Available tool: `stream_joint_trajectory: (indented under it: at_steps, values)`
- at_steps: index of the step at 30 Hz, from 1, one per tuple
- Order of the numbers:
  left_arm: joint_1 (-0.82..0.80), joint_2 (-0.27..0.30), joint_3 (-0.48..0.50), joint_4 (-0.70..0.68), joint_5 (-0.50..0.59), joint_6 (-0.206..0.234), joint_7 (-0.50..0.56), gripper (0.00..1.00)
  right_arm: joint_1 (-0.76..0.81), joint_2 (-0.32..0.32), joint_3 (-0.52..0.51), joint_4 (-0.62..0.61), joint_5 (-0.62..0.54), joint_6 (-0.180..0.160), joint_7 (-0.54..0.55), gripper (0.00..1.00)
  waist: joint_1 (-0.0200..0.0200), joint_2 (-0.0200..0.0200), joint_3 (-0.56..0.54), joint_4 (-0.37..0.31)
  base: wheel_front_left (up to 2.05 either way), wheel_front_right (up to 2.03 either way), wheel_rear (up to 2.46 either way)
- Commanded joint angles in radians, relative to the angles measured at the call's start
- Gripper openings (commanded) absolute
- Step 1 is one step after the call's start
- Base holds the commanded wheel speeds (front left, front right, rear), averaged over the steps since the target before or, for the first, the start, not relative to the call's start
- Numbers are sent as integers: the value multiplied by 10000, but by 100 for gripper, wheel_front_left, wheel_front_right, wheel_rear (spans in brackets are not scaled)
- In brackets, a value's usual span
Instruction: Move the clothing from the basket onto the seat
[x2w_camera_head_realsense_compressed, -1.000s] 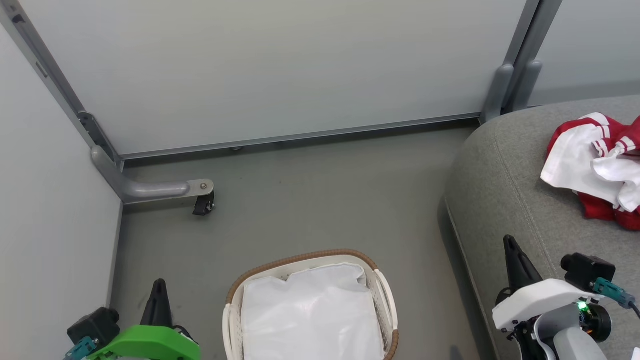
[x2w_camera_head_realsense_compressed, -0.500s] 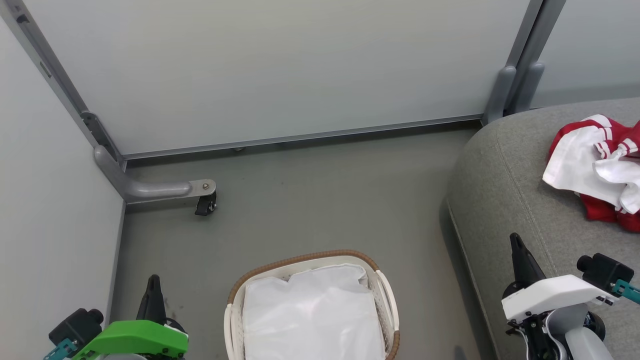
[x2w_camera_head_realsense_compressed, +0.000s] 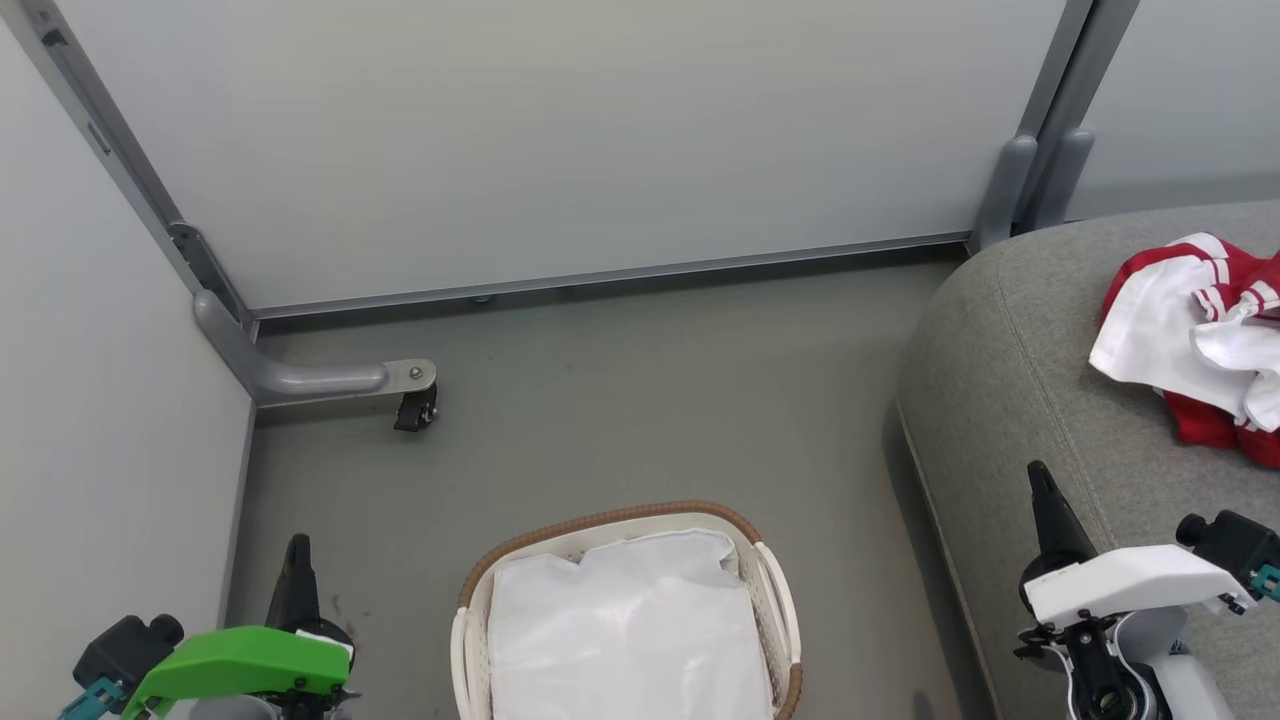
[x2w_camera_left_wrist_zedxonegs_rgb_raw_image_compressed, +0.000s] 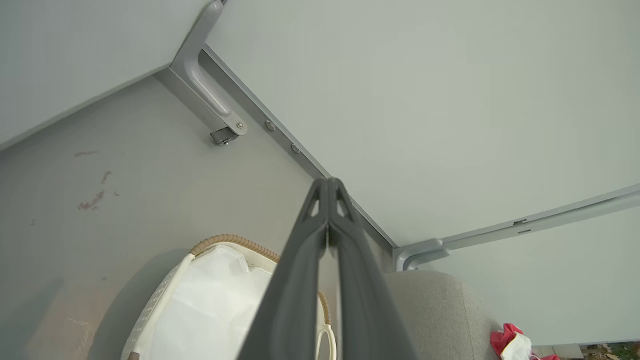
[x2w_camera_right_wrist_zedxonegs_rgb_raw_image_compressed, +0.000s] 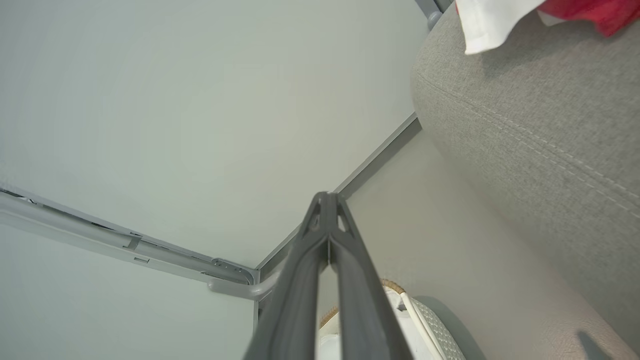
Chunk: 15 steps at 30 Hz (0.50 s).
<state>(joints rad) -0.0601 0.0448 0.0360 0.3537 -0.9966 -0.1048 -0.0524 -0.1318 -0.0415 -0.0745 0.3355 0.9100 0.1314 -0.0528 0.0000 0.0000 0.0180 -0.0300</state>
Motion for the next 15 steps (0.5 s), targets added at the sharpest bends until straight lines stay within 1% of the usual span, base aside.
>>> stream_joint_trajectory:
  at_steps: [1,15]
  values:
    - [-296,50,86,-186,-286,-44,66,0,25,-68,-38,-158,342,-6,77,0,0,0,-3,6,0,0,0]
    - [-361,60,258,-417,-1741,-108,463,0,87,-79,-133,-354,1996,-7,470,0,0,0,-31,63,0,0,0]
